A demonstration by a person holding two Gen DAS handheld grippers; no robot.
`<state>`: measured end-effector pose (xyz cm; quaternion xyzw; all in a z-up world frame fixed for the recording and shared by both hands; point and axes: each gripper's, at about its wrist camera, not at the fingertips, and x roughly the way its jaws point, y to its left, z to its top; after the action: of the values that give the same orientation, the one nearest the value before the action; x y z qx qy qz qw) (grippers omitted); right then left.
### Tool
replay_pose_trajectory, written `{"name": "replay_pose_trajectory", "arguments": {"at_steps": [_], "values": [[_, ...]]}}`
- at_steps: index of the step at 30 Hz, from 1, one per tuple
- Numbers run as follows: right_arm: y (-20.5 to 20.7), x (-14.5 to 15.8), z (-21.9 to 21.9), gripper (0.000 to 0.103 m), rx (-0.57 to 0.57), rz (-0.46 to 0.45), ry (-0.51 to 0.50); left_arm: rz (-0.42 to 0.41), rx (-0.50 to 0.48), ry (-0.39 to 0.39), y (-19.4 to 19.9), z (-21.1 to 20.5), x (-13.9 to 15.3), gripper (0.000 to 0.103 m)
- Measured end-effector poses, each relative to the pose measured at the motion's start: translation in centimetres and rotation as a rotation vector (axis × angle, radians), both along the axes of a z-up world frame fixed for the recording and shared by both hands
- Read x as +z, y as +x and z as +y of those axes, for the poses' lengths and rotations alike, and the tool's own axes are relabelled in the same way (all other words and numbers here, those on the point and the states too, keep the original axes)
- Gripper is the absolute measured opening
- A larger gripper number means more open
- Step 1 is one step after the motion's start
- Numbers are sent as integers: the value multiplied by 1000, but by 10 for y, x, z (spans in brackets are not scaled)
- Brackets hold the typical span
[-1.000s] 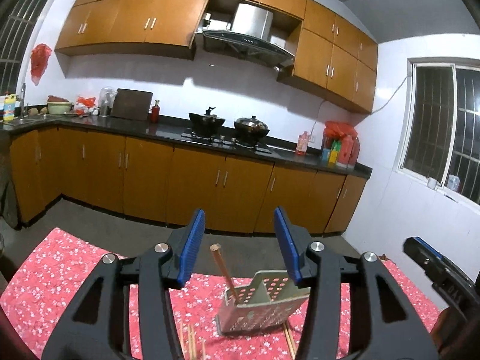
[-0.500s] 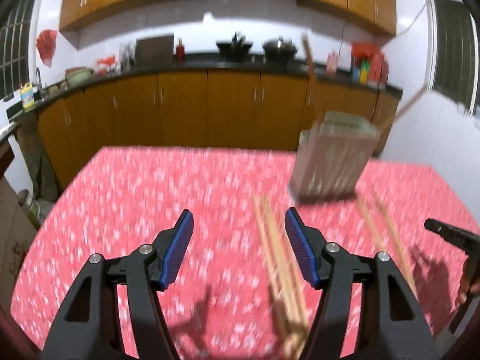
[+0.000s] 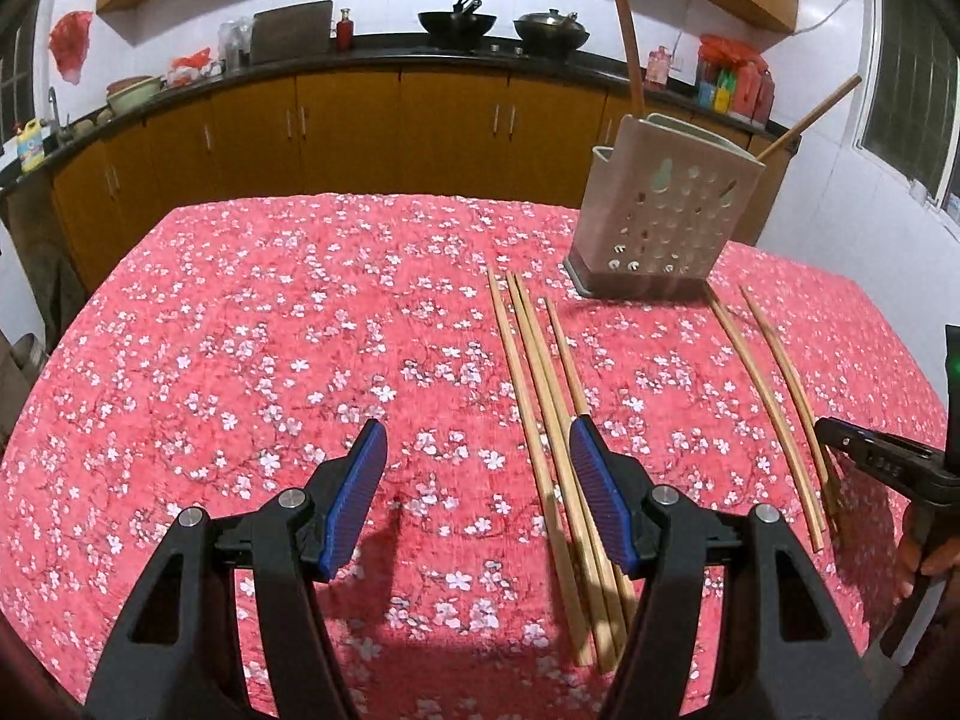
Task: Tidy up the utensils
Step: 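Grasp a chopstick with the right tool while the left tool grasps another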
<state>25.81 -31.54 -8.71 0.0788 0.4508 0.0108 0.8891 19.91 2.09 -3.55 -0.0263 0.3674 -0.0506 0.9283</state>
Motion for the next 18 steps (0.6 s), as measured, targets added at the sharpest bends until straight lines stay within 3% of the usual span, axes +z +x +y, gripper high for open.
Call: {"name": "replay_pose_trajectory", "arguments": {"at_steps": [6,12,18], "values": [[3,0,-1,8,-19,-10,-58,17,-6,7,0,-3,-7,64],[6,-2,-13,8,-51,-20,-37,52,-37,30,2,-11,-15,63],[4,-1,-11,8,-50,-30,-66,119,-86,50,7,-21,-29,37]]}}
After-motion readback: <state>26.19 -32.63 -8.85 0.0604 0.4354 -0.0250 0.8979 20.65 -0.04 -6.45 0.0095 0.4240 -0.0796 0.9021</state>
